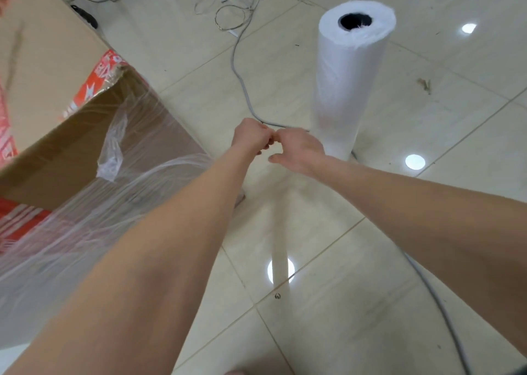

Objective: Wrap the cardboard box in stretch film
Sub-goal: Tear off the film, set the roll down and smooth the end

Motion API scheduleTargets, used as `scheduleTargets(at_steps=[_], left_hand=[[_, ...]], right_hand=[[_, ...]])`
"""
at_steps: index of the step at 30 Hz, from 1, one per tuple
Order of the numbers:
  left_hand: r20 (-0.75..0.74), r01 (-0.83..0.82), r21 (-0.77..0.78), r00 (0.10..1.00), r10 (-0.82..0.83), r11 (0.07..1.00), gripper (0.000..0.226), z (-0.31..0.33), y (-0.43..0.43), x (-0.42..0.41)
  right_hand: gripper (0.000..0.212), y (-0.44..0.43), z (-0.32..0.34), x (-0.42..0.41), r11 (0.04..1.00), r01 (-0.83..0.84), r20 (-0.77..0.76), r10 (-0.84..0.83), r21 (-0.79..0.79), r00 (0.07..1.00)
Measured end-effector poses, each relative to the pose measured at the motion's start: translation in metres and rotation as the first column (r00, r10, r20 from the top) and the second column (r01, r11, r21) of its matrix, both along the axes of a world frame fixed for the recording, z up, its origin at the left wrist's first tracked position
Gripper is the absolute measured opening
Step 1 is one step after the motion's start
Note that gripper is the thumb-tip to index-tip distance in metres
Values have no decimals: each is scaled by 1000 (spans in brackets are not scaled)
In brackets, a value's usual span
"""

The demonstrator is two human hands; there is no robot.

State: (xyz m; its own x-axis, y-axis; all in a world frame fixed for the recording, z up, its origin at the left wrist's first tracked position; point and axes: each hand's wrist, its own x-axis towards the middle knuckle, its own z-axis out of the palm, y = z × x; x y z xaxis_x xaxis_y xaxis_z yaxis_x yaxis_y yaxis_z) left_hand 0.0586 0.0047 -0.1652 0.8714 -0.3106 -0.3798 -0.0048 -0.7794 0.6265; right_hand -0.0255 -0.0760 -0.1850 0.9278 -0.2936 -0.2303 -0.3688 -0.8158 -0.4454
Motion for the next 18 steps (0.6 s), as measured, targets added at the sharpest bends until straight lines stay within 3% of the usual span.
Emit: scheduleTargets(at_steps=[2, 5, 8, 10, 12, 14, 15, 16, 18], left_hand=[[38, 13, 37, 999, -15, 999, 7, 11, -1, 4], [97, 111, 136, 987, -125, 985, 7, 29, 1, 9], [131, 186, 201, 968, -215, 962, 10, 50, 0, 16], [135, 249, 251, 948, -288, 936, 5, 63, -2, 17], [130, 308, 294, 925, -358, 905, 8, 70, -2, 20], [100, 347, 369, 907, -408, 862, 5, 75, 0, 22], [69, 381, 466, 884, -462, 799, 10, 77, 2, 24], [6, 426, 605, 842, -540, 672, 16, 80, 4, 25], [-165, 465, 811, 764, -624, 354, 39, 83, 8, 21]], right_hand=[[68, 16, 2, 11, 874, 230, -37, -237, 429, 971], [75, 33, 9, 24, 570, 352, -152, -368, 742, 917], [64, 35, 15, 31, 341, 413, -257, -418, 844, 871], [40, 32, 18, 31, 184, 422, -316, -422, 888, 850], [15, 31, 21, 33, 98, 395, -321, -421, 914, 848], [13, 30, 26, 35, 22, 384, -328, -475, 923, 816], [12, 28, 27, 36, -28, 380, -340, -507, 925, 792], [11, 27, 27, 37, -68, 384, -360, -527, 921, 770], [8, 26, 29, 35, -120, 401, -400, -531, 908, 747]])
